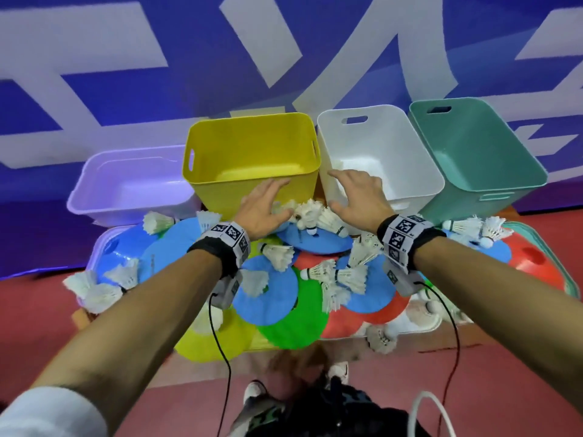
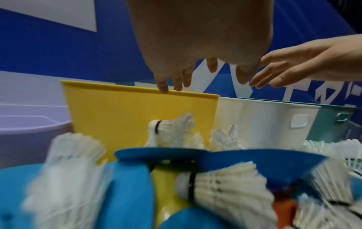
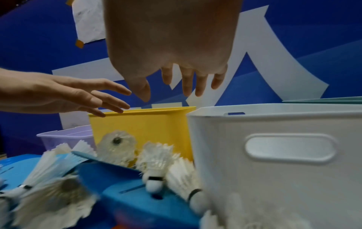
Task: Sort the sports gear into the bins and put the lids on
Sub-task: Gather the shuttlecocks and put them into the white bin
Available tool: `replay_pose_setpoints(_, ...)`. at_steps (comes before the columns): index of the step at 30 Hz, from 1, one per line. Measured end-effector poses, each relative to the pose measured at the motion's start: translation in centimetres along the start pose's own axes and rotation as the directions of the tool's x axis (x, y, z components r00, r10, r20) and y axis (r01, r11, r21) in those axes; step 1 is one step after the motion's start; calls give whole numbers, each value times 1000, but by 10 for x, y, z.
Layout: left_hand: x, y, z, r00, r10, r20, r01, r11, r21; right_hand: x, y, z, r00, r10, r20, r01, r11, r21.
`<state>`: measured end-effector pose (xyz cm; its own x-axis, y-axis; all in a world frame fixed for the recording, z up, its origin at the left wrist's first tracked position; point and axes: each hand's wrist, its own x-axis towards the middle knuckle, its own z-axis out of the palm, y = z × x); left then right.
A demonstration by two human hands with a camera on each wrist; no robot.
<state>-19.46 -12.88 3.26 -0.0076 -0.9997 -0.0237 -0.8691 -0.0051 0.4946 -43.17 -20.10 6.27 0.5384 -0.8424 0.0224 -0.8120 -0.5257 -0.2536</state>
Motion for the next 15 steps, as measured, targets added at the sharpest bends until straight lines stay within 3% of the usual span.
replay_pose_setpoints(7, -74, -63, -15, 999, 29, 41, -27, 999, -41, -32, -79, 36, 998, -70, -6, 70, 997, -37)
replay_pose_setpoints(15, -153, -122, -9, 994, -42, 99, 43, 999, -10, -54, -141, 76, 984, -97, 147, 103, 994, -33)
